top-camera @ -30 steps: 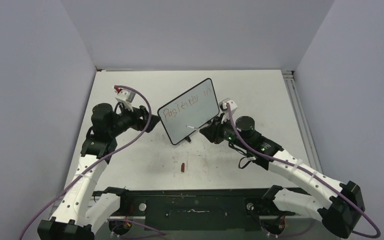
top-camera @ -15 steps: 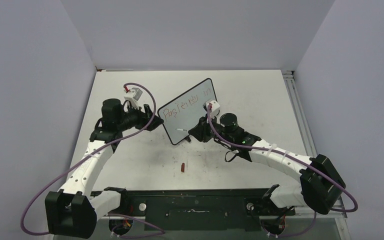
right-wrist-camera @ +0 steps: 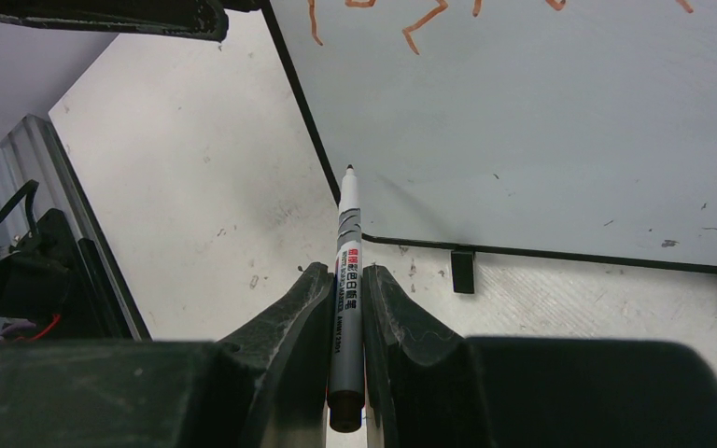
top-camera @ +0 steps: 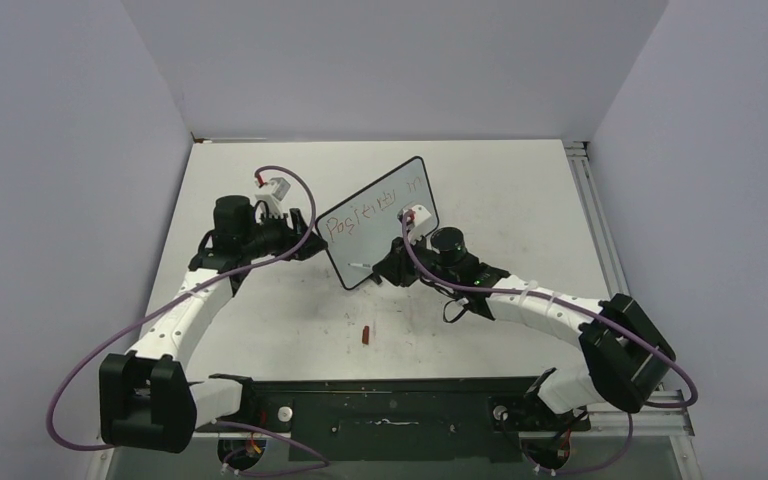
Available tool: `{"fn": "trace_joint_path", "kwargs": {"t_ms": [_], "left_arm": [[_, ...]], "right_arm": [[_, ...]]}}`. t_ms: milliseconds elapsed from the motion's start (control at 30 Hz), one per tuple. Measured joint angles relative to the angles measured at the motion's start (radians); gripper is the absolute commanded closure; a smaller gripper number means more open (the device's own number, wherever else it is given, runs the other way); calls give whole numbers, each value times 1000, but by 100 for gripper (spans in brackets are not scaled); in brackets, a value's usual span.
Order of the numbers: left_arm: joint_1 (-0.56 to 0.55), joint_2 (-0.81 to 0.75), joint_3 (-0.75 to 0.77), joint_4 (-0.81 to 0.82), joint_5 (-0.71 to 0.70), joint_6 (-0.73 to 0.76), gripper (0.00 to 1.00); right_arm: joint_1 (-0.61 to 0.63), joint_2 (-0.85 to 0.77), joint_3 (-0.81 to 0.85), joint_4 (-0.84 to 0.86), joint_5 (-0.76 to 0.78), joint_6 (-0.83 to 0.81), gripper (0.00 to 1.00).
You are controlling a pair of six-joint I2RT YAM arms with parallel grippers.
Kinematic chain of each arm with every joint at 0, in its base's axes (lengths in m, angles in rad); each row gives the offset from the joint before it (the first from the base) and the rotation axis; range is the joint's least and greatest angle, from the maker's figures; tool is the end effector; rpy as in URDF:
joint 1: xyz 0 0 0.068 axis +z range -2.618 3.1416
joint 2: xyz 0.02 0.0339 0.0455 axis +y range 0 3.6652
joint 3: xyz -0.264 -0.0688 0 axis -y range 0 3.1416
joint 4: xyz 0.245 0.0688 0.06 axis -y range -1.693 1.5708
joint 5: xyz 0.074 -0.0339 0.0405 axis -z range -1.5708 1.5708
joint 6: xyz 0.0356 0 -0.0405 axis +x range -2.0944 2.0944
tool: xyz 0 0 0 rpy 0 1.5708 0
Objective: Write a sentence on the whiteboard
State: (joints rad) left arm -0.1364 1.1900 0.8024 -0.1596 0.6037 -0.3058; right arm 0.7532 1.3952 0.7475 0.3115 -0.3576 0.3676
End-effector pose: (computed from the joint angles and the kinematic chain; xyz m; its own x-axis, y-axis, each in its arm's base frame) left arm 0.2544 -0.0553 0.2678 -0.6699 -0.1582 -0.7254 0.4096 0.7362 -0.5388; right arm 0.2153 0.2189 0.2381 -0.5415 -0.0462 -0.8394 -0.7364 0.5079 0.4470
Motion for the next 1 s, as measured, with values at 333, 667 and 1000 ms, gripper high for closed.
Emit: {"fn": "trace_joint_path", "kwargs": {"t_ms": [333,667,1000], "left_arm": [[0,61,0,37,19,-28,60],[0,67,0,42,24,-32,64],[0,69,0,43,25,-32,67]], "right_arm": [[0,27,0,24,1,-6,95],[0,79,14,48,14,-10,95],[0,81,16,62,27,-10,95]]}}
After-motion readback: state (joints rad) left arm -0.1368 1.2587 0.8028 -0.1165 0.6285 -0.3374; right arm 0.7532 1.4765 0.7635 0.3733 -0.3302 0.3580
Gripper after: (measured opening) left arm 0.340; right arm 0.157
